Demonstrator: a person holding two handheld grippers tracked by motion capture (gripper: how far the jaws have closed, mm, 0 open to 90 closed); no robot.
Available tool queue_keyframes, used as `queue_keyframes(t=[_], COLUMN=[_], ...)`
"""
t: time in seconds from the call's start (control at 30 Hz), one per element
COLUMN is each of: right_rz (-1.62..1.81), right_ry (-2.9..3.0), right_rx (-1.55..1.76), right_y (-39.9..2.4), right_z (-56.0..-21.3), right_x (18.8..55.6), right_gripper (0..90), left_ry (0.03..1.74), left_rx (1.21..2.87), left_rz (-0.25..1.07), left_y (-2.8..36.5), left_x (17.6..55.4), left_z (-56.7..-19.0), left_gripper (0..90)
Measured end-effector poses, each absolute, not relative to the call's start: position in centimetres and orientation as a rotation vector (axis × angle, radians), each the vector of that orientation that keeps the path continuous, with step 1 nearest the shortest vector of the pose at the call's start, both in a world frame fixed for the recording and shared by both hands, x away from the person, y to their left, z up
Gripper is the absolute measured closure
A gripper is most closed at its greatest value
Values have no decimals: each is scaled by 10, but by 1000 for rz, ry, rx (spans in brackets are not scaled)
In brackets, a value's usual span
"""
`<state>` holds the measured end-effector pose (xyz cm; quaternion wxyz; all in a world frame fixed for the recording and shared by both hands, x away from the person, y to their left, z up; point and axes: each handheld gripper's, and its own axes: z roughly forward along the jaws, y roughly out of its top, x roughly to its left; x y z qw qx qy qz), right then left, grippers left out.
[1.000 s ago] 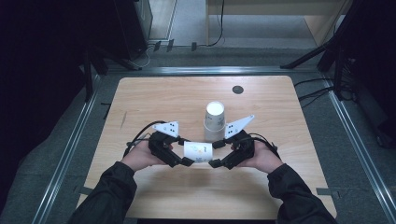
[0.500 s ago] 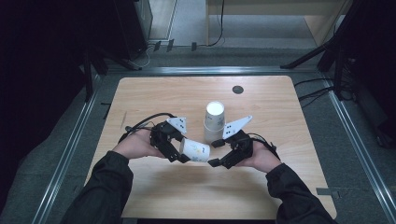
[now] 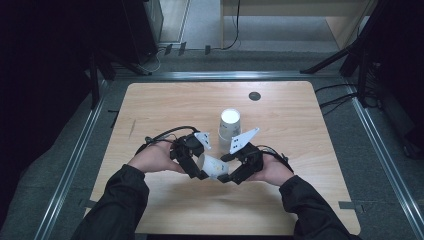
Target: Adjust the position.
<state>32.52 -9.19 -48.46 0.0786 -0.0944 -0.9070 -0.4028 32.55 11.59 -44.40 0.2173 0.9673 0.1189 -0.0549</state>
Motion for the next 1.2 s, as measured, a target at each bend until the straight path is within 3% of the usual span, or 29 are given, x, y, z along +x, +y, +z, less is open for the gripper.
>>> queue_keyframes(t=[0.43,0.6,0.7,1.2], right_rz=[-1162,-1153,-1177,-1290], right_ry=[-2730,-2743,-2741,-2709], right_rx=[-222,-197,-201,-263], right_y=[-81,-81,-83,-105], right_z=[-491,-489,-487,-473], right_x=[323,321,321,326], right_gripper=[335,336,336,335], left_ry=[290,266,300,437], left_rx=[2673,2646,2615,2409], left_rz=[-175,-147,-124,-120], left_y=[110,113,118,156], left_x=[323,321,322,318], left_z=[-447,-447,-444,-444], left_gripper=[248,204,134,102])
